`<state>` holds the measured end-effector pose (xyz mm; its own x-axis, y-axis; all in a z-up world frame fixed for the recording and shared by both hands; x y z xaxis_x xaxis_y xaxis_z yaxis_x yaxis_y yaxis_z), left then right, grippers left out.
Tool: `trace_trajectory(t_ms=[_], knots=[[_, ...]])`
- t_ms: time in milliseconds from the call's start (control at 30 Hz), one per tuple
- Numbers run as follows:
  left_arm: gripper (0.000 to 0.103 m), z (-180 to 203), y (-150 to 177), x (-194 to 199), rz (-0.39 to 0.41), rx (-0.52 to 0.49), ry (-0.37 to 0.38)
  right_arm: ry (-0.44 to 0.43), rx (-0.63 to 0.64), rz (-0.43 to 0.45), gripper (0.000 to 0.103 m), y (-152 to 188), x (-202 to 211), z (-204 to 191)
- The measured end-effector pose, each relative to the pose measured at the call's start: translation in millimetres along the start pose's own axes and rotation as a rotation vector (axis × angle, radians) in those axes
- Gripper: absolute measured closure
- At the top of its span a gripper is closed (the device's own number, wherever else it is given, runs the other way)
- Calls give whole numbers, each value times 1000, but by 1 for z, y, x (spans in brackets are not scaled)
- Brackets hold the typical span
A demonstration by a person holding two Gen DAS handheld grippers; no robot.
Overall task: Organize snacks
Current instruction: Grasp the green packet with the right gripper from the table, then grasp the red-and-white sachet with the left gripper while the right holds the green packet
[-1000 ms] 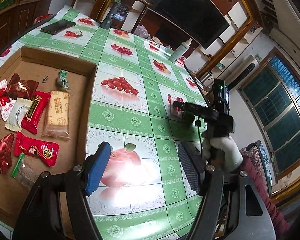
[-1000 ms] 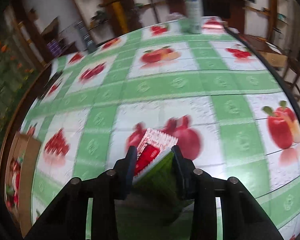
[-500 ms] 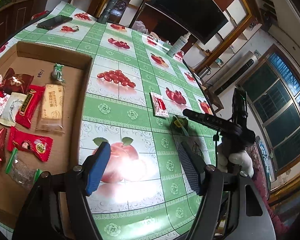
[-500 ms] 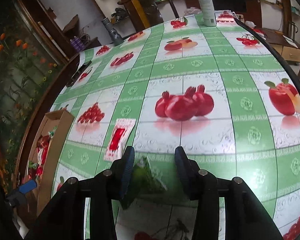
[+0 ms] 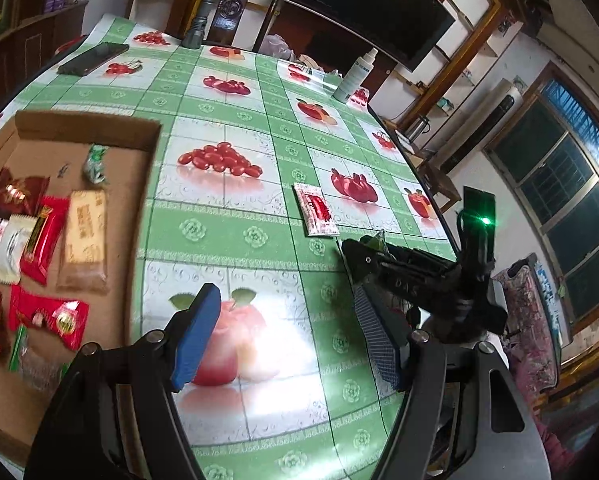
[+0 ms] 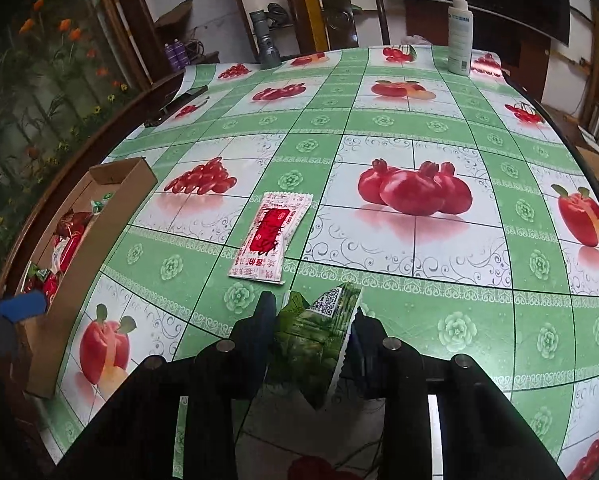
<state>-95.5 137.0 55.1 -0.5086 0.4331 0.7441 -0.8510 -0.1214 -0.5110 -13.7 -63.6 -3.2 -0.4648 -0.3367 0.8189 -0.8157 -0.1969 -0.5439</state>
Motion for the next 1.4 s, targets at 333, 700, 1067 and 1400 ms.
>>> trace_trajectory(t_ms=[333,700,1067,1400], knots=[[34,35,-29,-61,-68,-85,-61,-13,-228,108,73,0,17,59],[35,59,-62,-146,-133,-217,-166,-12,-320,166,73,-1,32,77],[76,56,-61,-139,-80,-317,-237,-25,-341,158,73,0,28,80],[75,14,-45,-40,53,-99,-58,13,-323,171,73,2,26,79]])
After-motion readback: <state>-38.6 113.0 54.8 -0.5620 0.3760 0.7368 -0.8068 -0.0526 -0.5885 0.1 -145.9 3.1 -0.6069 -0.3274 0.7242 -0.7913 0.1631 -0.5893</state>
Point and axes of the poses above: each gripper's, at about its wrist camera, not at the fingertips, and x roughly against the way its jaws point, z to its right, y to its underside, the point moved 2 cm from there along -x, roughly the way its jaws point, and after that the axes turned 3 degrees about -z, right-handed, at the moved point
